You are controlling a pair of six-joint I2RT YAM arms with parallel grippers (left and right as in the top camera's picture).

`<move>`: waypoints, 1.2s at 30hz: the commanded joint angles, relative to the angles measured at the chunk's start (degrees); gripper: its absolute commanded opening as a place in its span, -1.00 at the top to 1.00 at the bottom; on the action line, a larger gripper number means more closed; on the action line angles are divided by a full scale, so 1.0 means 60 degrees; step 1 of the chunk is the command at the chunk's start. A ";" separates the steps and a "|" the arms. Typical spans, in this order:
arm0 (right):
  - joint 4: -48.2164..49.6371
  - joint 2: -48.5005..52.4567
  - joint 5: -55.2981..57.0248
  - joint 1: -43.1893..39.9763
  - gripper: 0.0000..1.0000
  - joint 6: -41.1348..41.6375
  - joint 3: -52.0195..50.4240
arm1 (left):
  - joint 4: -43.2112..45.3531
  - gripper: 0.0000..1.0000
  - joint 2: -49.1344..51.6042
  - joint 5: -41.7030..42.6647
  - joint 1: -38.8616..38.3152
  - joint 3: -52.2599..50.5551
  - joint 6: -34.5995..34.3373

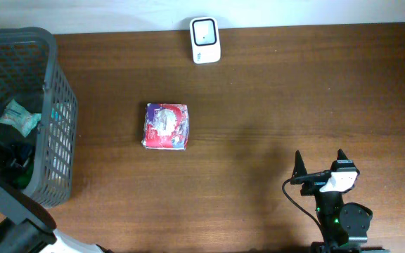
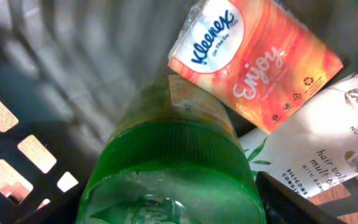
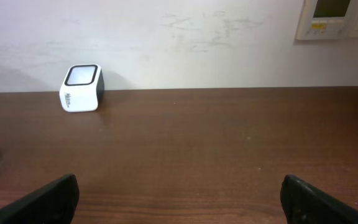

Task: Scan the item barcode
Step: 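Reach into the basket and grasp the green-lid jar with the left gripper, then carry the green-lid jar out and set it beside the pack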

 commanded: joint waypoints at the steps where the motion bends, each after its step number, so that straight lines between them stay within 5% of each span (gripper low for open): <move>1: -0.0007 -0.0062 0.0084 0.0040 -0.97 0.0102 -0.0087 | 0.0098 -0.39 -0.0055 -0.0135 0.0062 -0.0076 0.0055; 7: -0.0007 -0.0062 0.0084 0.0044 -0.97 0.0102 -0.0087 | -0.0084 -0.28 -0.0095 -0.0102 0.0062 0.0474 0.0095; 13: -0.0007 -0.0062 0.0084 0.0044 -0.97 0.0102 -0.0087 | -0.1668 -0.25 -0.0248 -0.0098 0.0062 0.3228 0.0379; 16: -0.0007 -0.0062 0.0084 0.0040 -0.97 0.0102 -0.0087 | -0.2929 -0.24 -0.0295 0.0215 0.0047 0.6084 0.0382; 21: -0.0007 -0.0062 0.0084 0.0044 -0.97 0.0102 -0.0087 | -0.3621 -0.14 -0.0572 0.3359 -0.0412 1.1001 0.0820; 29: -0.0007 -0.0062 0.0087 0.0044 -0.97 0.0102 -0.0087 | -0.3042 -0.08 -0.0856 0.3493 -0.5854 1.2717 0.0546; 36: -0.0007 -0.0062 0.0087 0.0044 -0.97 0.0102 -0.0087 | -0.3555 -0.15 0.1920 0.1832 -1.0324 1.2710 0.0554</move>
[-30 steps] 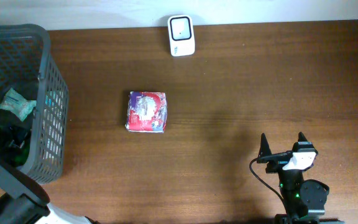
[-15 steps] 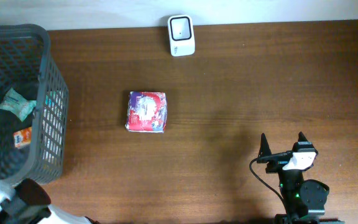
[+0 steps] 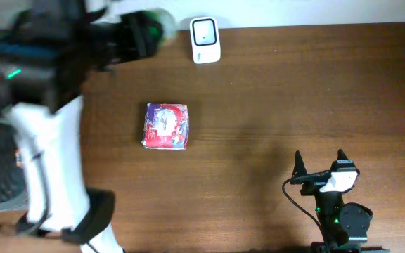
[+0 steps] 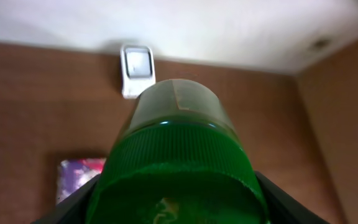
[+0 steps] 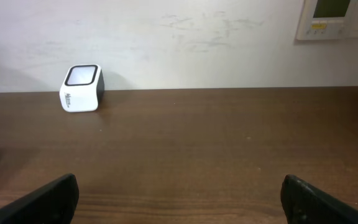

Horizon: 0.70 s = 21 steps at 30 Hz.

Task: Scan the item barcode
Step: 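Carry the green-lid jar out and set it beside the pack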

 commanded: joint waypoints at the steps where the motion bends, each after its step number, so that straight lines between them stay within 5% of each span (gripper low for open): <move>1: -0.0007 -0.0055 0.0084 0.0044 -0.97 0.0106 -0.0087 | -0.0189 -0.15 0.1650 -0.1027 -0.1559 0.0080 -0.0051; 9: -0.0007 -0.0055 0.0087 0.0040 -0.97 0.0106 -0.0087 | -0.0419 -0.21 0.3901 -0.2550 -0.3217 0.0080 -0.0018; 21: -0.0007 -0.0055 0.0084 0.0044 -0.97 0.0106 -0.0087 | -0.1366 -0.33 0.5825 -0.2350 -0.3348 0.0062 -0.0025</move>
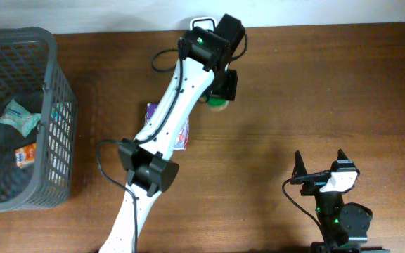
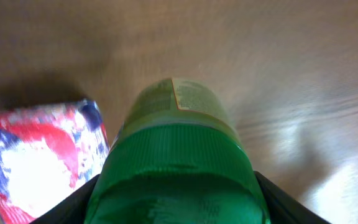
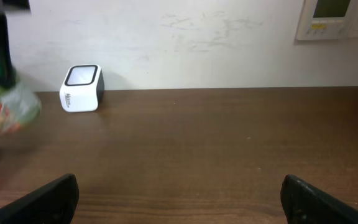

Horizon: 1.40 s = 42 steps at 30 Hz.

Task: Scan the item barcode
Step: 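Carry the green-lid jar out and set it beside the pack, then reach into the basket and grasp the orange Kleenex tissue pack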

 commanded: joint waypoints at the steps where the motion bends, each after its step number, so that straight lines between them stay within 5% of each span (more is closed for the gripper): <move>1: -0.0007 -0.0055 0.0084 0.0044 -0.97 0.0106 -0.0087 | -0.0324 -0.34 0.0743 0.0208 -0.0160 0.0117 -0.0029; 11: -0.0007 -0.0055 0.0084 0.0044 -0.98 0.0106 -0.0087 | -0.0324 -0.46 0.1453 0.0200 -0.0277 0.0022 -0.0025; 19: -0.0007 -0.0055 0.0084 0.0044 -0.97 0.0106 -0.0087 | -0.0328 -0.75 0.0739 0.0168 0.0102 0.0080 0.0408; 30: -0.0007 -0.0055 0.0084 0.0044 -0.97 0.0106 -0.0087 | -0.0226 -0.98 -0.3534 0.0168 0.3177 0.0353 0.0408; 42: -0.0007 -0.0055 0.0087 0.0044 -0.97 0.0106 -0.0087 | -0.0321 -0.99 -0.4499 0.0164 0.7391 0.0353 0.0699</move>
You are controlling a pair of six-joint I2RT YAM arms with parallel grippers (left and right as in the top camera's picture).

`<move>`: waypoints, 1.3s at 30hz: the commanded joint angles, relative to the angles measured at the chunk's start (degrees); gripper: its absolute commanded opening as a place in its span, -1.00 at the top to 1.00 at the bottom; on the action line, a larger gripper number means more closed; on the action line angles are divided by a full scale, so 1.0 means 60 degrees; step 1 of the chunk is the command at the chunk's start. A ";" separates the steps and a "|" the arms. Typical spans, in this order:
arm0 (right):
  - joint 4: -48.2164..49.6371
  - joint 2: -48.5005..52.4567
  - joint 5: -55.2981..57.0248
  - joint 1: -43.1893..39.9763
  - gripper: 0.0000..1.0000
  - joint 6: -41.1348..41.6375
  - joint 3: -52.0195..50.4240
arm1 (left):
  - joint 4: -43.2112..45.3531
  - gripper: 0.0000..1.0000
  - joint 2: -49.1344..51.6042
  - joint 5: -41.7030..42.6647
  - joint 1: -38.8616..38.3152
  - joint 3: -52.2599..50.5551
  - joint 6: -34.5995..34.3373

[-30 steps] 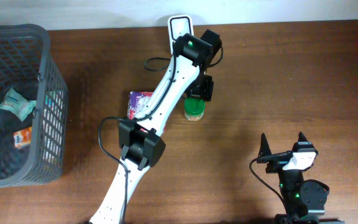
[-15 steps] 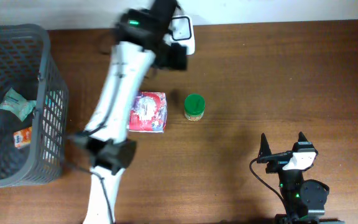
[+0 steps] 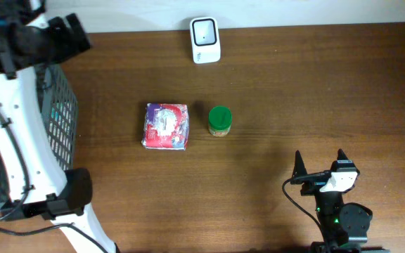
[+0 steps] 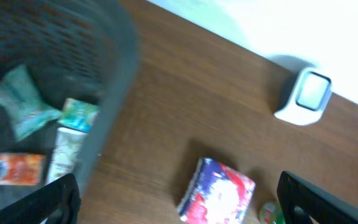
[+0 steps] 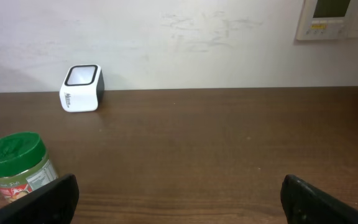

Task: Scan the item barcode
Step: 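Reach into the basket and grasp the orange Kleenex tissue pack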

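Note:
A jar with a green lid [image 3: 219, 121] stands upright on the brown table, just right of a red and purple packet [image 3: 166, 126]. Both lie in front of the white scanner [image 3: 205, 31] at the back edge. The jar [image 5: 18, 167] also shows at the left of the right wrist view. My left gripper [image 3: 69, 34] hangs open and empty over the basket's right rim, far from the jar; its wrist view looks down on the packet [image 4: 219, 190] and scanner [image 4: 309, 93]. My right gripper [image 3: 320, 163] rests open near the front right, fingers spread wide [image 5: 179, 199].
A dark mesh basket [image 3: 60, 105] stands at the left edge, holding an orange tissue pack [image 4: 16, 169], a pale green pouch [image 4: 23, 102] and other small packs. A wall runs behind the table's back edge.
My left gripper held the jar just above the table beside the packet. Now the jar stands on the table alone, and the gripper is open over the basket's rim at the far left.
My left gripper was down in the basket around the green-lidded jar. Then it held the jar high near the scanner, then low beside the packet. Now the jar stands free on the table and the gripper is back by the basket. My right arm stayed still.

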 commanded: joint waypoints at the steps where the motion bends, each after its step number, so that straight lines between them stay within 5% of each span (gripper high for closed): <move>1: -0.0007 -0.0055 0.0084 0.0044 -0.98 0.0106 -0.0087 | -0.0029 -0.99 -0.0357 -0.0007 0.1086 0.0066 0.0361; 12: -0.0007 -0.0055 0.0087 0.0044 -0.97 0.0106 -0.0087 | -0.0029 -0.94 -0.0350 -0.0244 0.4054 -0.1078 0.0350; 23: -0.0007 -0.0055 0.0084 0.0044 -0.97 0.0106 -0.0087 | 0.2885 -0.99 -0.0350 -0.0725 0.4229 -0.6874 -0.0160; 39: -0.0007 -0.0055 0.0084 0.0044 -0.97 0.0106 -0.0087 | 0.4462 -0.97 0.0131 -0.0907 0.4251 -0.9388 -0.0455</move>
